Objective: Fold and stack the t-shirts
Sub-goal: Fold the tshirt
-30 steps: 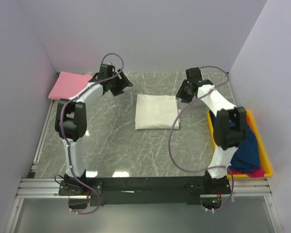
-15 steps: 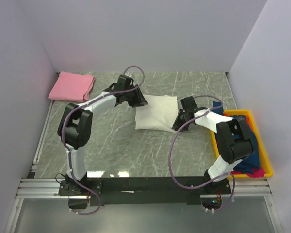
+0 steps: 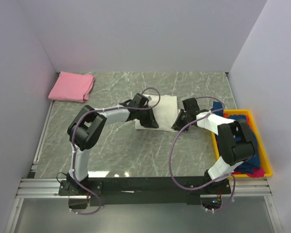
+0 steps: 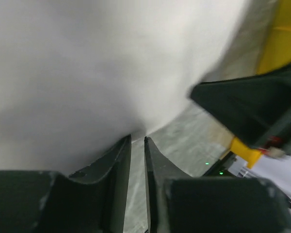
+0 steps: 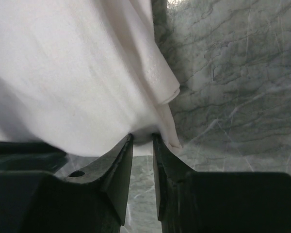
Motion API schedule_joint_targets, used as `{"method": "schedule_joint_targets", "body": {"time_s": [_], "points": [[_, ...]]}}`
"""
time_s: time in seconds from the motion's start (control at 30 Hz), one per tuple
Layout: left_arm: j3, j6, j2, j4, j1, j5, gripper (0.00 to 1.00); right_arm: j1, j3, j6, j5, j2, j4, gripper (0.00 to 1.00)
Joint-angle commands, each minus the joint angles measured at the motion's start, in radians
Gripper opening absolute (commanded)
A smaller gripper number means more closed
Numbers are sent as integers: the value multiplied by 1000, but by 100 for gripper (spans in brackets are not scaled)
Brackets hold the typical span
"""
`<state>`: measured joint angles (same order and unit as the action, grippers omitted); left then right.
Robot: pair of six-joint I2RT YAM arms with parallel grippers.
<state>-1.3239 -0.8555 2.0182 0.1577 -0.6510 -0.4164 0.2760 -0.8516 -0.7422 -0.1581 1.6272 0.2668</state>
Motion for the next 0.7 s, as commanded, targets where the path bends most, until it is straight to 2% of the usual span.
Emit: {"method": "schedule_joint_targets", "body": {"time_s": [0.0, 0.17, 0.27, 0.4, 0.47, 0.53, 0.63, 0.67], "points": [[55, -34, 48, 5, 4, 39, 22, -11, -47, 20, -17, -36, 75, 30], [29, -4, 11, 40, 1, 50, 24, -12, -222, 50, -52, -55, 132, 33], [-17, 15, -45, 72, 4, 44, 36, -11, -335, 64, -132, 5, 106, 34], [-61, 6, -119, 109, 37, 50, 35, -17, -510, 67, -268, 204, 40, 36], [-57, -20, -150, 129, 79, 82, 32, -20, -604, 52, -335, 307, -16, 36], [-32, -31, -160, 126, 128, 116, 32, -29, -670, 34, -388, 382, -29, 35], [-37, -17, -139, 144, 191, 154, 40, -44, -753, -5, -472, 502, -61, 35], [-43, 2, -122, 152, 206, 163, 46, -47, -771, -3, -477, 540, -54, 35]]}}
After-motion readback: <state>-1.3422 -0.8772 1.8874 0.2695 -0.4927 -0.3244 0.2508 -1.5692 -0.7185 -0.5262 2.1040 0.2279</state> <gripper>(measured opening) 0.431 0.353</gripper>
